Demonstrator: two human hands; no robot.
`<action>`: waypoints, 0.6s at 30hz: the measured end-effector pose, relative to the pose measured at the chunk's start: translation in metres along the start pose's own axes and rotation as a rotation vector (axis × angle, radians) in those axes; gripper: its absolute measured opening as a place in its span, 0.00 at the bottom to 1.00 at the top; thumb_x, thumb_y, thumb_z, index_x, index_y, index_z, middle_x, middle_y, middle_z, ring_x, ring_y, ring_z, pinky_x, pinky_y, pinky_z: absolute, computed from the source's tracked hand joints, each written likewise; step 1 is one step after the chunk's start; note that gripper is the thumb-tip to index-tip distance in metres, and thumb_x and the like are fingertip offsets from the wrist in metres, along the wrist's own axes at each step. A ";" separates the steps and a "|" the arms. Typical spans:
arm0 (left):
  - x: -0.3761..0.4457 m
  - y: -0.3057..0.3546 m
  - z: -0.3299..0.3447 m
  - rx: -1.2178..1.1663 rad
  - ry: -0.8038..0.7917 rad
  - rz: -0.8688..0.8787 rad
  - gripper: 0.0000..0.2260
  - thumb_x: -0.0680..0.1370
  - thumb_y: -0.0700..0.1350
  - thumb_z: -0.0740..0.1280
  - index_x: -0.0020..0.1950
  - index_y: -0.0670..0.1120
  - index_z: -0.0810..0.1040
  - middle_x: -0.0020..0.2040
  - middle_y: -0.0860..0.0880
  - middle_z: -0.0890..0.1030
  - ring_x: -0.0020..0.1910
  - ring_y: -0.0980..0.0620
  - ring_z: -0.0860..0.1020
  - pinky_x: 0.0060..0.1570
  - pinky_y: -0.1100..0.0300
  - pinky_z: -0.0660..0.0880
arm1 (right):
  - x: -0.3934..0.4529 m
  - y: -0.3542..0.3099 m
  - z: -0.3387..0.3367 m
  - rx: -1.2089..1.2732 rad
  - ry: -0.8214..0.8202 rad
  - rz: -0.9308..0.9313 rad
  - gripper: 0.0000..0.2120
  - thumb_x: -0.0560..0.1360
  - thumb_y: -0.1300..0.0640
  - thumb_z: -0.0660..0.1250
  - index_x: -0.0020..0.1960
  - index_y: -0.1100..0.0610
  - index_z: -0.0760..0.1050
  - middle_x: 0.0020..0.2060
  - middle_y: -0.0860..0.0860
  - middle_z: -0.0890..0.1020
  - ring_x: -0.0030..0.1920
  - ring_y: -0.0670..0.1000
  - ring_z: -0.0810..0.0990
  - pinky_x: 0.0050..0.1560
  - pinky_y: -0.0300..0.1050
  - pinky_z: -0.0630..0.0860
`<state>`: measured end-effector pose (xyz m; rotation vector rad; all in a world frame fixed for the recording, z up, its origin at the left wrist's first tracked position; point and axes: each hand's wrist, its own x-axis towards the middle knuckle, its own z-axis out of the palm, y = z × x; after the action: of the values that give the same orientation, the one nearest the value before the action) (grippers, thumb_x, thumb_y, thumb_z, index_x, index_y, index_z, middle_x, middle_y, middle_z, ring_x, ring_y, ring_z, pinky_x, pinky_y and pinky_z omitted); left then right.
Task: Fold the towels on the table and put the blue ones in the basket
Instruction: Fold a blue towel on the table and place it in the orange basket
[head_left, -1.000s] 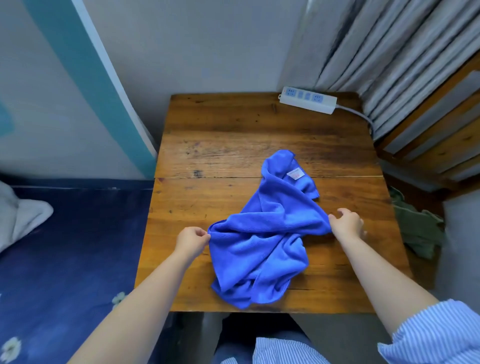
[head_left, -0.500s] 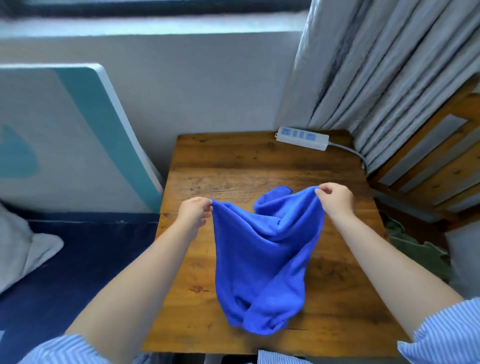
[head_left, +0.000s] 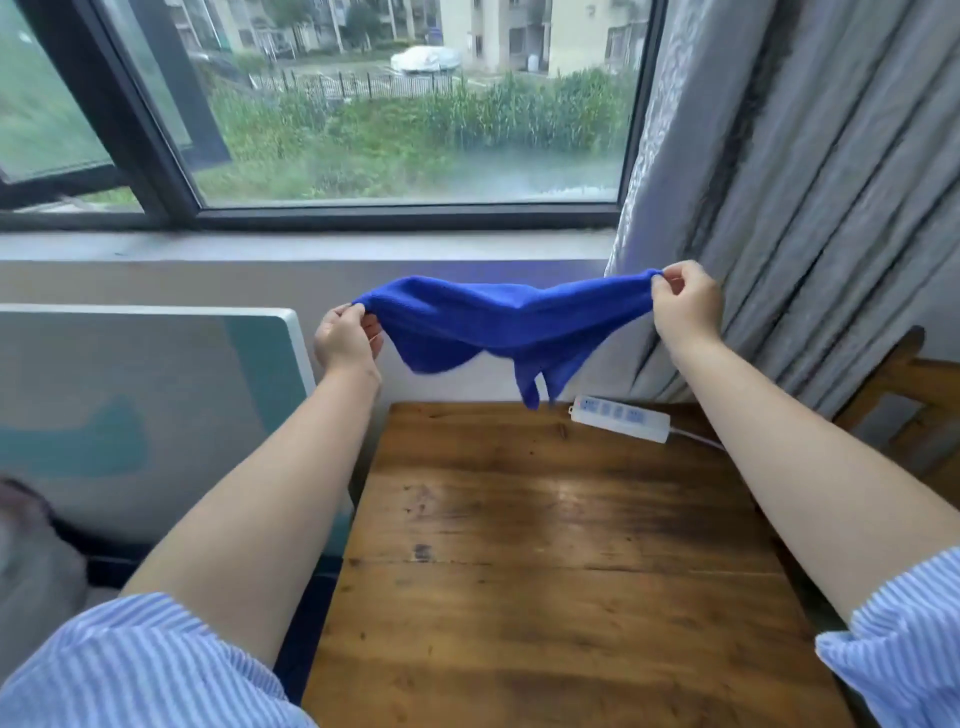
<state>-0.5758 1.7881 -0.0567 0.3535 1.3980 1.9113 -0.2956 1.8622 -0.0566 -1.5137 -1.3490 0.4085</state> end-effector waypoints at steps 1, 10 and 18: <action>0.001 -0.006 -0.008 0.051 0.015 -0.025 0.12 0.77 0.38 0.58 0.34 0.48 0.69 0.25 0.52 0.74 0.23 0.59 0.71 0.27 0.69 0.67 | -0.007 0.008 0.002 -0.020 -0.044 0.025 0.10 0.76 0.62 0.60 0.53 0.66 0.74 0.50 0.61 0.80 0.51 0.58 0.77 0.46 0.43 0.68; -0.012 -0.122 -0.113 1.235 -0.303 -0.260 0.14 0.73 0.38 0.63 0.28 0.42 0.66 0.20 0.47 0.69 0.24 0.48 0.66 0.21 0.66 0.63 | -0.125 0.125 0.013 -0.560 -0.642 0.307 0.10 0.71 0.67 0.60 0.50 0.64 0.77 0.50 0.62 0.80 0.55 0.60 0.76 0.48 0.45 0.70; -0.063 -0.198 -0.200 2.222 -0.959 -0.516 0.08 0.72 0.42 0.62 0.33 0.45 0.68 0.35 0.47 0.71 0.41 0.46 0.70 0.37 0.63 0.69 | -0.235 0.195 -0.012 -1.277 -1.390 0.184 0.17 0.73 0.64 0.57 0.60 0.58 0.73 0.61 0.55 0.76 0.60 0.57 0.76 0.55 0.47 0.74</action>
<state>-0.5747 1.6310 -0.2991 1.3472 1.8195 -0.8817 -0.2564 1.6795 -0.2992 -2.5319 -2.8974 0.8892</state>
